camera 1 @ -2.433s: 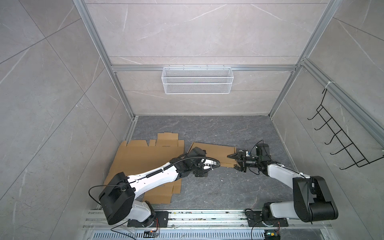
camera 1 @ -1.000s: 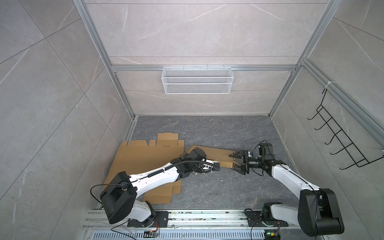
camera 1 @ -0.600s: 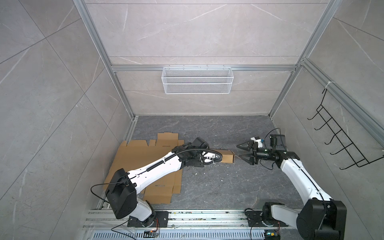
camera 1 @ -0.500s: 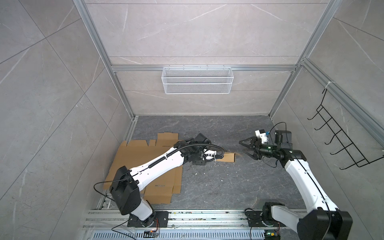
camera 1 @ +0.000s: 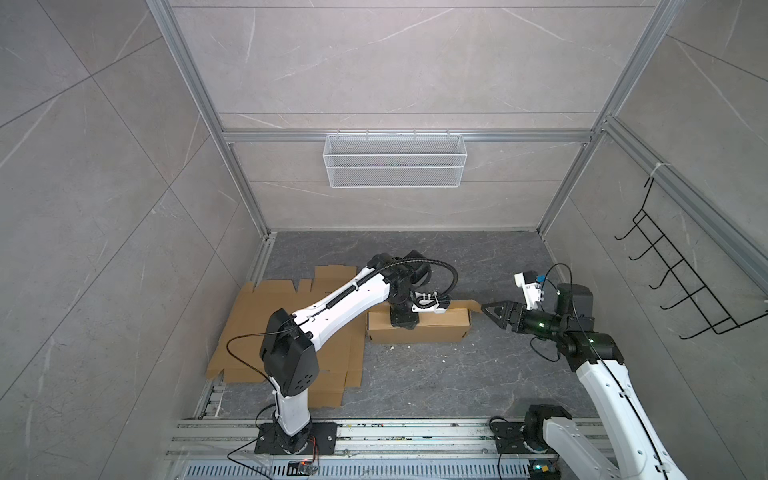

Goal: Fold the paper box

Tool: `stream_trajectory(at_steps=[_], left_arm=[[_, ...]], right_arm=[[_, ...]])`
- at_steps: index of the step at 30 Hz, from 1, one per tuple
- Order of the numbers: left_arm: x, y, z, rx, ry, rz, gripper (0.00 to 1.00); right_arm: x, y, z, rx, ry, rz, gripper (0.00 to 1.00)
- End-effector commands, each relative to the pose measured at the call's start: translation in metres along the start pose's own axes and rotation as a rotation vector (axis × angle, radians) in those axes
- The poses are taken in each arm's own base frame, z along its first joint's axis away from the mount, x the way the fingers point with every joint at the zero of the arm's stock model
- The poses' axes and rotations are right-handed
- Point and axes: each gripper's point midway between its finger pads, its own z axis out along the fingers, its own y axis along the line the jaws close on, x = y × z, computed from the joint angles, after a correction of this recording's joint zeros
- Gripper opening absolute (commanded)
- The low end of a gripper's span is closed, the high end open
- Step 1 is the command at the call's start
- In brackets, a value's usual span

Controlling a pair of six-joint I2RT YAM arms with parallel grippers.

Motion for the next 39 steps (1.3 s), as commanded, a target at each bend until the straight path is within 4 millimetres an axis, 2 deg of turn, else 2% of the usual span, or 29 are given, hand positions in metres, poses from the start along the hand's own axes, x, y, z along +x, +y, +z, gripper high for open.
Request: stream_trajectory(at_steps=[1, 11, 16, 19, 21, 23, 29, 33, 35, 39], left_arm=[[0.004, -0.013, 0.005, 0.1, 0.008, -0.059, 0.37], [0.007, -0.006, 0.014, 0.113, 0.006, -0.07, 0.36], [0.005, -0.003, 0.017, 0.114, 0.002, -0.066, 0.34], [0.006, -0.001, 0.021, 0.117, 0.004, -0.068, 0.34], [0.007, 0.002, 0.024, 0.119, 0.006, -0.071, 0.33], [0.007, 0.006, 0.026, 0.117, 0.005, -0.077, 0.33], [0.004, 0.017, 0.033, 0.101, -0.01, -0.078, 0.39], [0.006, 0.026, 0.041, 0.089, -0.007, -0.081, 0.41], [0.007, 0.031, 0.044, 0.078, -0.001, -0.082, 0.46], [0.005, 0.034, 0.044, 0.073, -0.011, -0.078, 0.47]], right_arm=[[0.001, -0.006, 0.008, 0.022, 0.003, -0.058, 0.76], [0.004, -0.012, 0.046, 0.092, 0.058, -0.083, 0.74], [0.004, -0.032, 0.058, 0.178, 0.035, -0.073, 0.71], [0.015, -0.045, 0.066, 0.236, 0.071, -0.077, 0.65], [0.029, -0.057, 0.068, 0.299, 0.137, -0.093, 0.62], [0.036, -0.059, 0.067, 0.311, 0.168, -0.098, 0.6], [0.033, -0.061, 0.066, 0.375, 0.222, -0.168, 0.56], [0.022, -0.047, 0.067, 0.33, 0.205, -0.183, 0.58], [0.017, -0.041, 0.067, 0.315, 0.212, -0.199, 0.58], [0.03, -0.058, 0.078, 0.365, 0.332, -0.168, 0.56]])
